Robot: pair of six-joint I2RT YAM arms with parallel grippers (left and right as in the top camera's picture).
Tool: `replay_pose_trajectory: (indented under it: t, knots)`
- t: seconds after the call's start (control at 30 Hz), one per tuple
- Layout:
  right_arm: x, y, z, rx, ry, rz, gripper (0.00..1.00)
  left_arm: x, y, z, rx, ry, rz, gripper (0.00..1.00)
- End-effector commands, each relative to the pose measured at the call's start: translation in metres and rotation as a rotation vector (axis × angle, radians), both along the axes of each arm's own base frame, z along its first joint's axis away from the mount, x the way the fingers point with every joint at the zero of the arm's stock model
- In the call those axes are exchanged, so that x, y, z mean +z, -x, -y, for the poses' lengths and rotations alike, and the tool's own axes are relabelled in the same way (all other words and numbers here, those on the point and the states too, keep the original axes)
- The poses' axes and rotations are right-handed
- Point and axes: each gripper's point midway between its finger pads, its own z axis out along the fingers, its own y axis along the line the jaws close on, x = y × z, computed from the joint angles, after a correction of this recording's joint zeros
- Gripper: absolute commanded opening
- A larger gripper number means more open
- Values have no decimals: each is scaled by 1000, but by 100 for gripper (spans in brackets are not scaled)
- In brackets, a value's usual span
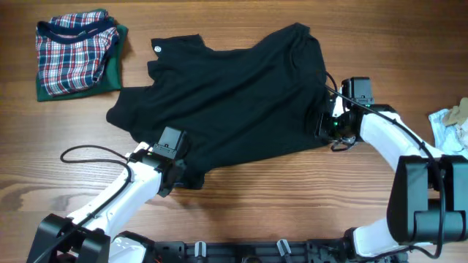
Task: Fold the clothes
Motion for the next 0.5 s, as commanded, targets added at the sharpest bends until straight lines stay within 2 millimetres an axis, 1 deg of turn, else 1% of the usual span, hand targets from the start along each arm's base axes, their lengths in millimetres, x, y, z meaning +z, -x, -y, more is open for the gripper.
replay_pose_trajectory:
  t: [0.0, 0.03, 0.07, 0.13, 0.27, 0.3, 0.33, 0.37, 0.43, 0.47]
  knots:
    - [-34, 19, 19, -45, 97, -104, 57, -16, 16, -7, 14, -22, -63, 8]
    - [-35, 21, 19, -51, 96, -112, 56, -16, 16, -7, 14, -22, -63, 8]
    - [-35, 27, 19, -64, 94, -138, 51, -16, 16, -7, 14, -22, -63, 8]
    - [-36, 39, 19, -100, 91, -187, 44, -16, 16, -7, 14, -22, -63, 8]
    - [-36, 50, 17, -128, 82, -235, 25, -16, 16, -7, 14, -22, -63, 8]
    - [-36, 54, 17, -131, 82, -249, 17, -16, 16, -7, 14, -22, -63, 8]
    - [-36, 57, 17, -132, 81, -263, 4, -16, 16, -7, 14, -22, -63, 7]
    - [-36, 59, 15, -132, 73, -270, 4, -16, 16, -7, 14, -22, -62, 7]
    - [-33, 59, -3, -120, -33, -278, 4, -15, 13, -6, 6, -17, -49, 4]
    - [-31, 58, -8, -115, -62, -274, 4, -14, 11, -5, -13, -15, -44, 4]
